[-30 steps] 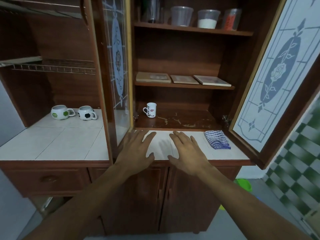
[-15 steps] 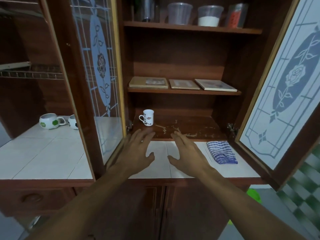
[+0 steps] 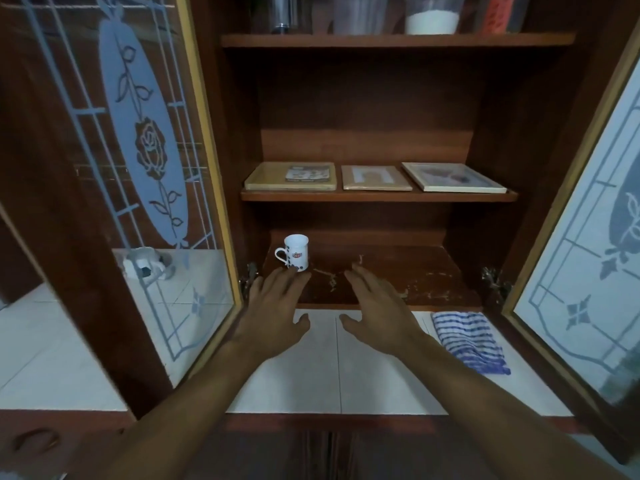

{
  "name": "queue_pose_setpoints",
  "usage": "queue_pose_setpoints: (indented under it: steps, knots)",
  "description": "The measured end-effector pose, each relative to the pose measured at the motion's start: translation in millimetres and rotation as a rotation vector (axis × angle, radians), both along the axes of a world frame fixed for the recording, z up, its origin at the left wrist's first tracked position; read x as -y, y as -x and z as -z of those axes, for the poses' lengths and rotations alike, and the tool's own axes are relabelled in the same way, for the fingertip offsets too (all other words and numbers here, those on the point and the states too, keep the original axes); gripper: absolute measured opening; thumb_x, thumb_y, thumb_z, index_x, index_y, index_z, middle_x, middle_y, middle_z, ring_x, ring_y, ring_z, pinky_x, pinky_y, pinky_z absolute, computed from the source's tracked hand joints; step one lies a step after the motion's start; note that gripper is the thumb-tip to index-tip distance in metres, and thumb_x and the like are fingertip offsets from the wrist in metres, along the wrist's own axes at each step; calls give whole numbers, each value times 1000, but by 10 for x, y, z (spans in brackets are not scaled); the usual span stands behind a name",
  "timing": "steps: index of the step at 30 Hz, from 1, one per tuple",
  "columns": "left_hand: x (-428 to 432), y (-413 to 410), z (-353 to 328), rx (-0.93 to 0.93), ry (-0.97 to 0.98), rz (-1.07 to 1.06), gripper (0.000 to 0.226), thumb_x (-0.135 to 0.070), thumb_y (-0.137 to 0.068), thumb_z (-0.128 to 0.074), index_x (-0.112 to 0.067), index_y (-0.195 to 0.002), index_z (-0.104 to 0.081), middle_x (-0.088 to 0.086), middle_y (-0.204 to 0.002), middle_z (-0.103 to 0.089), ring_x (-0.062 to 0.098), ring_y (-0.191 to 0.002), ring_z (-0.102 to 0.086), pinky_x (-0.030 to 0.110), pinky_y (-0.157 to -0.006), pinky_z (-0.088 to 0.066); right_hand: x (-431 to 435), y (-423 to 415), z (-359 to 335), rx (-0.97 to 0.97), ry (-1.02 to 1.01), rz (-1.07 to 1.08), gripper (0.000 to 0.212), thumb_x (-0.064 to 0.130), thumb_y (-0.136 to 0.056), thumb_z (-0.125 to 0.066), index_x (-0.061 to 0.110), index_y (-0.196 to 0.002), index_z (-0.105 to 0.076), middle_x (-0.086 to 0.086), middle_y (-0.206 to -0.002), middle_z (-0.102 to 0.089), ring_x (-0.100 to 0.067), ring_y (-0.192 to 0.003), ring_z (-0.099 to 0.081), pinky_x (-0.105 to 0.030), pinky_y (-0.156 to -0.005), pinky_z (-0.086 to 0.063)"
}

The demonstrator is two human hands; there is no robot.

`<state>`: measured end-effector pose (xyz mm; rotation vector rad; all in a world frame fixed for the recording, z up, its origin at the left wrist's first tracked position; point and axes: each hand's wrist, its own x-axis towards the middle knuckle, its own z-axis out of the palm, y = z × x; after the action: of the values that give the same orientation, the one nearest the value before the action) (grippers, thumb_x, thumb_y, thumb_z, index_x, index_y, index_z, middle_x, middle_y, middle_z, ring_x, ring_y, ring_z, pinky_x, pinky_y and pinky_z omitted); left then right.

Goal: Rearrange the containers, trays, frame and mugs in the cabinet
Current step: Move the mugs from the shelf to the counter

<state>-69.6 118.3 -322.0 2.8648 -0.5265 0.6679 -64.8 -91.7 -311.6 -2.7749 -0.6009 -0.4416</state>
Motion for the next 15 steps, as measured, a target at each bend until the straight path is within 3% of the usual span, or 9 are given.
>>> queue_pose_setpoints:
  steps: [4,9,15]
  knots:
    - [-17,-250,39,16,73,-37,73,-36,-70,-62,-14,-138,-47,12,-137,-50,33,-128,-43,62,-100,-38,-32,-280,74,25,21,-18,75,34,-77,-76,7,-141,-47,-15,-147,-45,-35,-133,-46,-54,-110,-36]
    - [-59,-645,89,29,162,-73,73,-35,-70,-63,-11,-137,-47,15,-137,-51,36,-128,-46,61,-98,-40,-116,-701,69,4,50,-46,77,38,-88,-63,14,-152,-28,-8,-163,-11,-27,-149,-12,-47,-121,-8]
    - [-117,-1132,136,-19,273,-91,74,-36,-72,-58,-14,-141,-45,13,-142,-48,35,-133,-41,56,-104,-32,-252,-1152,161,-5,50,-40,76,40,-86,-63,13,-150,-32,-11,-161,-17,-31,-148,-18,-51,-120,-12]
